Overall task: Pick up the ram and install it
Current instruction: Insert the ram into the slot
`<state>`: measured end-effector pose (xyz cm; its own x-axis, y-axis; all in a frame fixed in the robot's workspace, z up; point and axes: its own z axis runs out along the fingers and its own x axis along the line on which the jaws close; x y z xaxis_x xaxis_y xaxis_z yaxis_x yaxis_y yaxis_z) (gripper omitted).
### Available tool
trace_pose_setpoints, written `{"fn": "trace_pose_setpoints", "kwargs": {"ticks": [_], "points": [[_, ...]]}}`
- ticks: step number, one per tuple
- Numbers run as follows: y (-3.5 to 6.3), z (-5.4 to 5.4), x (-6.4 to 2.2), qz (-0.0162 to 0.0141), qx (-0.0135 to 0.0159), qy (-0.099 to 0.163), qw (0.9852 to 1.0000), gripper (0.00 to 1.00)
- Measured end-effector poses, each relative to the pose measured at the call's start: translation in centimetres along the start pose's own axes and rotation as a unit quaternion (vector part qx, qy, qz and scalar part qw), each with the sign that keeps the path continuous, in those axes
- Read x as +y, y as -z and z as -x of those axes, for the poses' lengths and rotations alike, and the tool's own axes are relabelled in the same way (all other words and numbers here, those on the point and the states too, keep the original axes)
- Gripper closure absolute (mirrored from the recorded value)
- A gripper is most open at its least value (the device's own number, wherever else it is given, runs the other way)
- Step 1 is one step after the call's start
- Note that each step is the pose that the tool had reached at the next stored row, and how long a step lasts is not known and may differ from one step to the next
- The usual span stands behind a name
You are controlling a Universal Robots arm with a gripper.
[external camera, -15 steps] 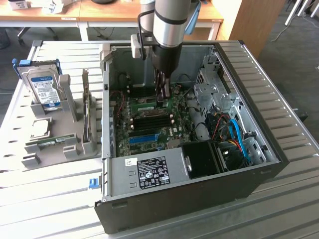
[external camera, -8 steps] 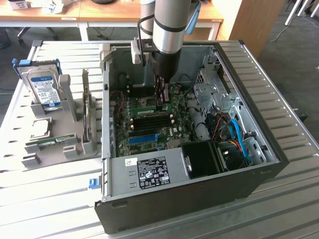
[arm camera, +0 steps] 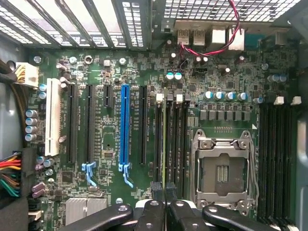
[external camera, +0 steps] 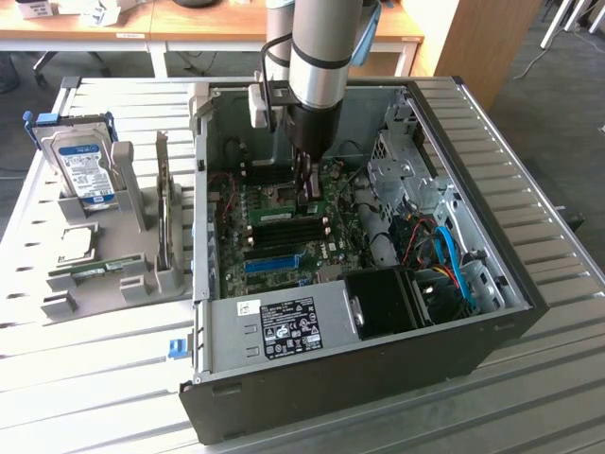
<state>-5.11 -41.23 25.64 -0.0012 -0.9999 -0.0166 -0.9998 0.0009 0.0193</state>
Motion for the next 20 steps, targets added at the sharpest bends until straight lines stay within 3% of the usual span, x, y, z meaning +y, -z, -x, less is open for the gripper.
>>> {"fn": "trace_pose_setpoints", "kwargs": {"ticks": [6, 10, 20], "points": [[-0.02, 0.0, -1.06, 0.0000, 0.0000, 0.000, 1.0000, 0.88], [-0.07, 0.0, -1.07, 0.0000, -0.0001, 0.000, 1.0000, 0.88], [-1.73, 0.0, -1.10, 0.0000, -0.0001, 0.000, 1.0000, 0.88]]}}
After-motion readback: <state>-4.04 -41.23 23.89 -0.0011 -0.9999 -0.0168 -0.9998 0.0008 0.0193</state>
